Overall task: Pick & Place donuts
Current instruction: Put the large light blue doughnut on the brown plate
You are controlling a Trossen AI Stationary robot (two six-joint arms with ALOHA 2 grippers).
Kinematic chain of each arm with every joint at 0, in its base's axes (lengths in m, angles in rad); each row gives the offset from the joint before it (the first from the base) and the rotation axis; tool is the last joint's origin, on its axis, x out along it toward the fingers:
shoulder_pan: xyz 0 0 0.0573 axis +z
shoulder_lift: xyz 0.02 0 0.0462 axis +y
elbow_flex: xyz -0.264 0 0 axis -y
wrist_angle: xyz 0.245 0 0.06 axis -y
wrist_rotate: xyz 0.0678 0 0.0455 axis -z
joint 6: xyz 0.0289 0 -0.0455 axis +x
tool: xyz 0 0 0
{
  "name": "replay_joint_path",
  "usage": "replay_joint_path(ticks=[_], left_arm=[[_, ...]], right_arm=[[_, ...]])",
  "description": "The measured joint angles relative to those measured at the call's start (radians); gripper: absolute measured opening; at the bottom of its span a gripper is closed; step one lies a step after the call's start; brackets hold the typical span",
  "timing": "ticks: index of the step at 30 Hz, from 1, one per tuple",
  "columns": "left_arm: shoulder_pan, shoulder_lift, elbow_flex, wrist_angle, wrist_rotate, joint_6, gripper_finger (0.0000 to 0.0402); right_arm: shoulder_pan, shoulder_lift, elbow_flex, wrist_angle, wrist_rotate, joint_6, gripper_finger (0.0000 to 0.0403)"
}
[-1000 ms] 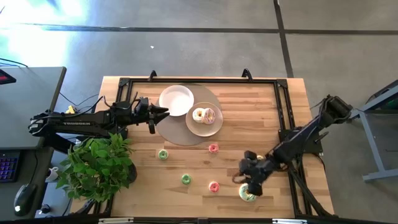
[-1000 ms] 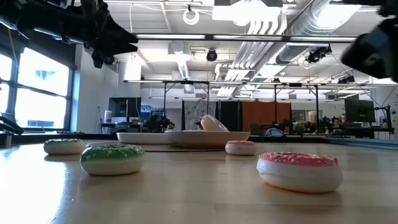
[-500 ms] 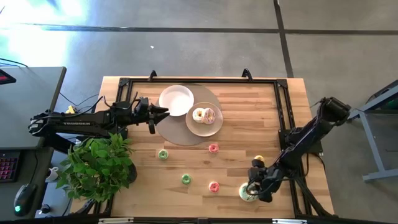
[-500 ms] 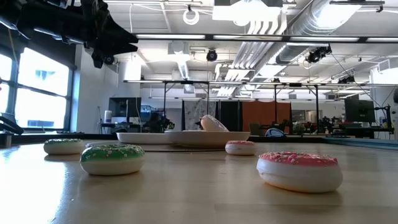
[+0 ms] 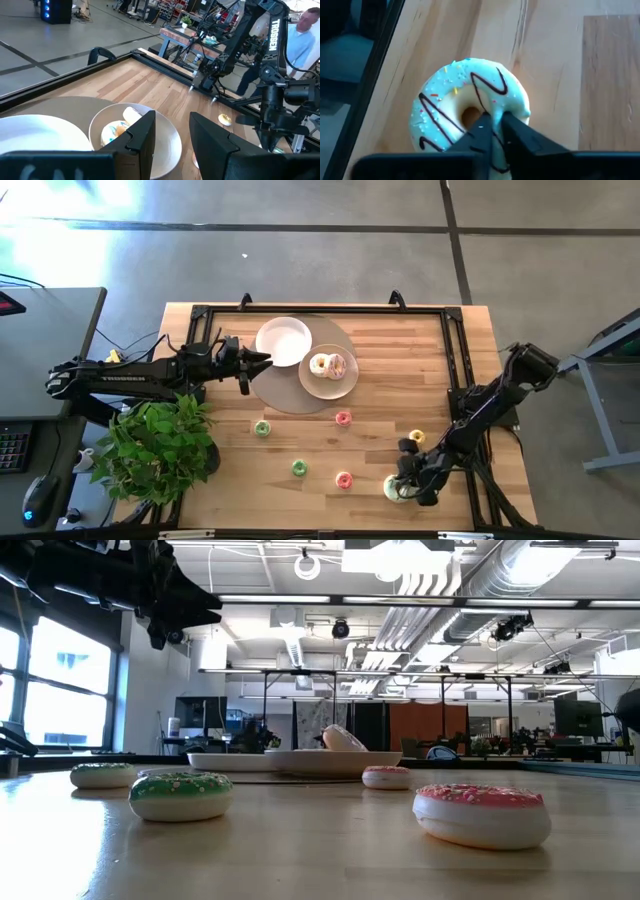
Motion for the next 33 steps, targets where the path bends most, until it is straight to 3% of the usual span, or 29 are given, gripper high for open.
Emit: replay_joint_path(ticks=[2,4,10,14,16,21,28,33], left_arm=[[0.000,0.000,0.000,0.000,-0.013,0.016,0.0119],[0.000,0.000,0.000,0.000,-0.039,0.028,0.0119],[0.000,0.001,0.000,-0.002,-0.051,0.015,0.0119],[0.000,0.001,0.000,0.043,-0.041,0.026,0.0119],[0.000,0.010,0.000,0.099,-0.010,0.029,0.0119],[0.000,0.144,0.001,0.222,0.134,0.033,0.0119],[0.000,0.312,0.033,0.227,0.085,0.157,0.0119],[0.000,0.348,0.084,0.233,0.087,0.283,0.0119]], right_arm=[[-0.010,0.000,0.000,0.010,0.013,0.003,0.0013],[-0.026,0.000,0.000,0.053,0.100,-0.003,0.0024],[-0.139,-0.008,0.000,0.245,0.517,-0.222,0.0022],[-0.305,-0.010,0.002,0.355,0.743,-0.291,0.0008],[-0.420,-0.010,0.002,0.377,0.716,-0.308,0.0010],[-0.706,-0.010,0.002,0.392,0.379,-0.282,0.0007],[-0.833,0.014,0.011,0.435,0.358,-0.337,0.0006],[-0.832,0.147,0.095,0.433,0.366,-0.385,0.0005]])
